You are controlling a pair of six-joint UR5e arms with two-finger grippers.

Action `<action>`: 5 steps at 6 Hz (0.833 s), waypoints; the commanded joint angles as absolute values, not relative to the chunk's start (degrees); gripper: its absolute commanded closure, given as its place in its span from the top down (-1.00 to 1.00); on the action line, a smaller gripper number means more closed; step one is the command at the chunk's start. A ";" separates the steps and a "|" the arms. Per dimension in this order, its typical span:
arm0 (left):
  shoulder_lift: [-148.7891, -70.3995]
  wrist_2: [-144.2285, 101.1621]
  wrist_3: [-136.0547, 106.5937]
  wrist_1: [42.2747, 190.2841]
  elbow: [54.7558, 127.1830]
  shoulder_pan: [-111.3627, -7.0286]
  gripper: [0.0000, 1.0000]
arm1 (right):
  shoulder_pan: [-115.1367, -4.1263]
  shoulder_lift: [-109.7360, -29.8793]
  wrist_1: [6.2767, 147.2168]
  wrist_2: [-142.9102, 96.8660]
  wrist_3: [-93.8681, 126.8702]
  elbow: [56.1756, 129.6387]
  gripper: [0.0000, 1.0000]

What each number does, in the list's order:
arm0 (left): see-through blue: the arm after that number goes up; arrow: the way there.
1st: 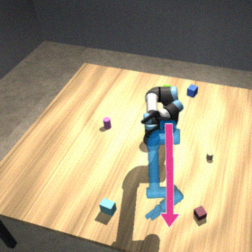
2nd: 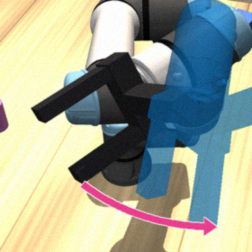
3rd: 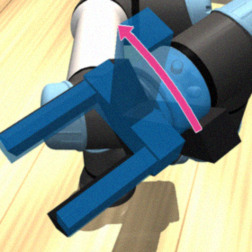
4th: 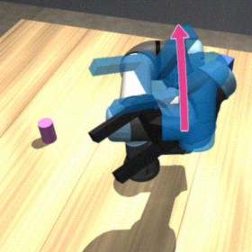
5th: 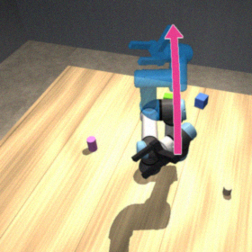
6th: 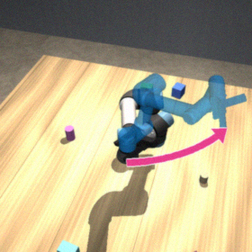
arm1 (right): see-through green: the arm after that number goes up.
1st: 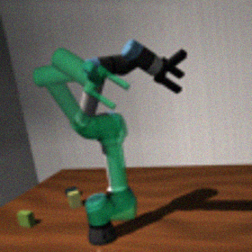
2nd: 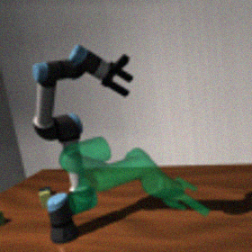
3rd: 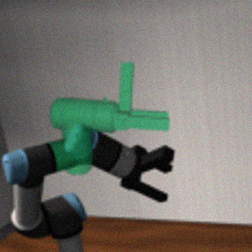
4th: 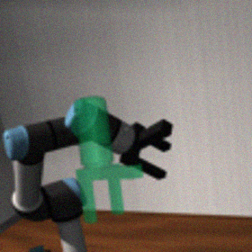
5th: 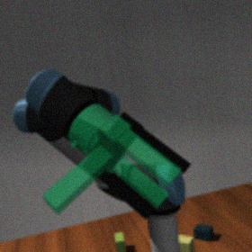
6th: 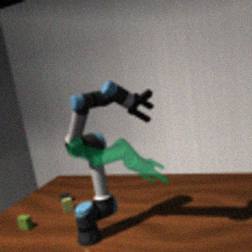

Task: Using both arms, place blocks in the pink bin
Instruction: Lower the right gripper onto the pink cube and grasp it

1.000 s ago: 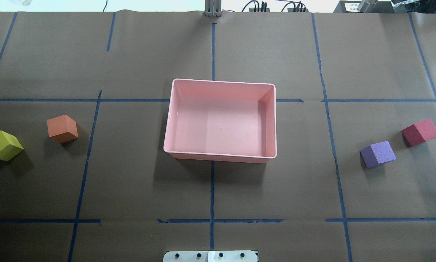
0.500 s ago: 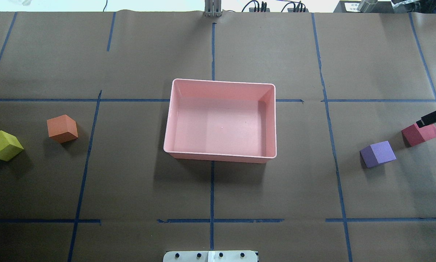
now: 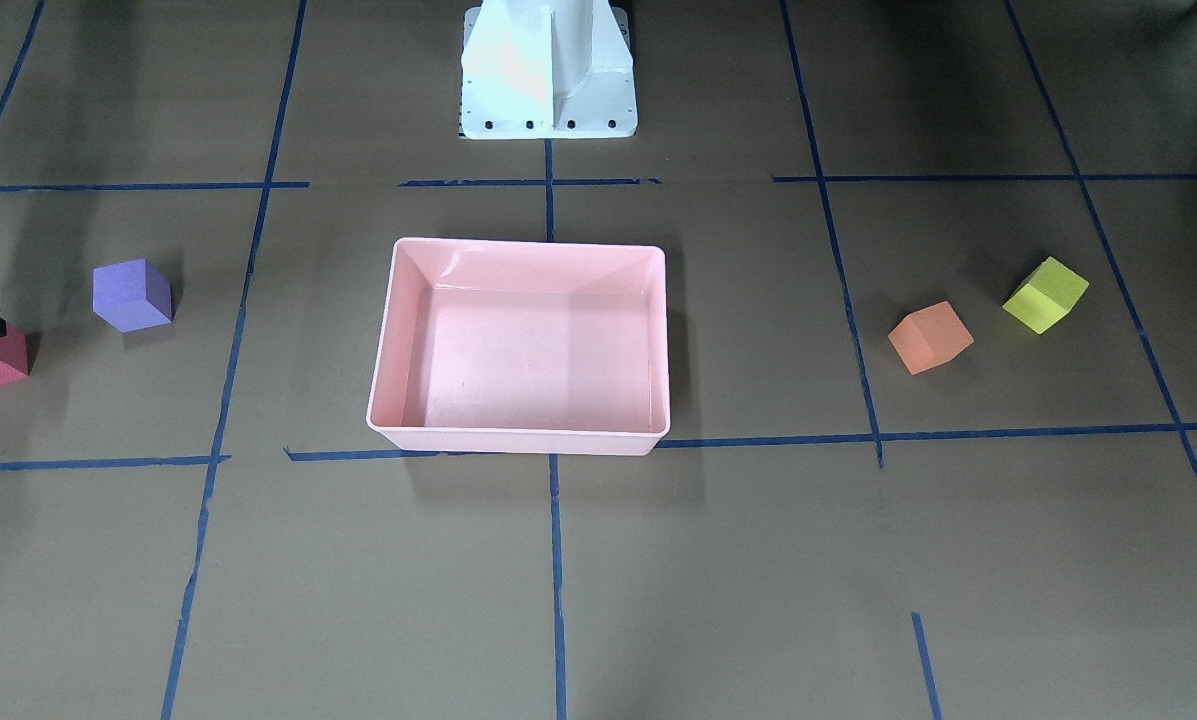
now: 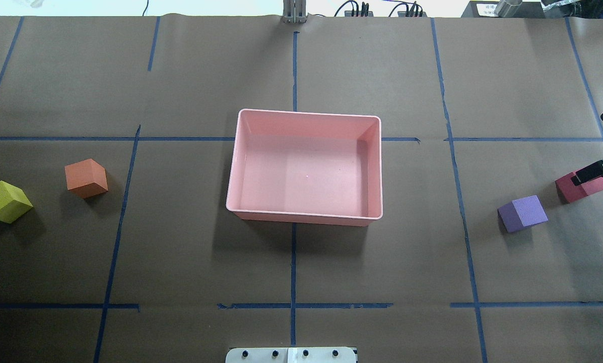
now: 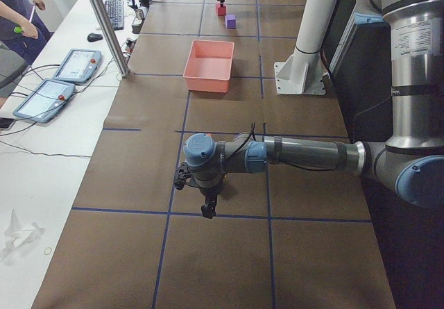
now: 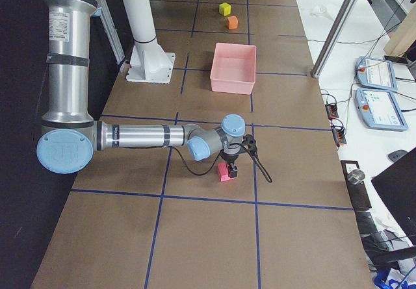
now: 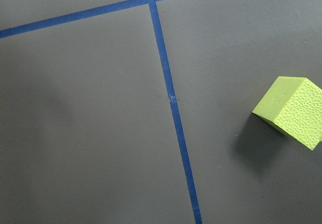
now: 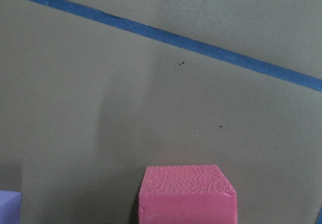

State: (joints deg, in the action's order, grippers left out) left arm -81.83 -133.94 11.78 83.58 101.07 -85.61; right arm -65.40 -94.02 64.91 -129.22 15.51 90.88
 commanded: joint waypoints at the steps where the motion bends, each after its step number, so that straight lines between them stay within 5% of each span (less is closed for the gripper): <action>1: -81.83 -133.95 11.78 83.58 101.07 -85.61 1.00 | -62.16 -93.78 64.86 -127.36 15.47 88.00 1.00; 3: -81.83 -133.95 11.78 83.58 101.07 -85.61 1.00 | -61.52 -91.85 64.95 -126.56 15.82 86.22 0.84; 4: -81.83 -133.95 11.78 83.58 101.07 -85.61 1.00 | -61.61 -90.45 65.56 -127.08 16.17 86.31 -0.14; 5: -81.83 -133.95 11.78 83.58 101.07 -85.61 1.00 | -61.87 -90.35 65.65 -127.18 16.26 87.00 -0.50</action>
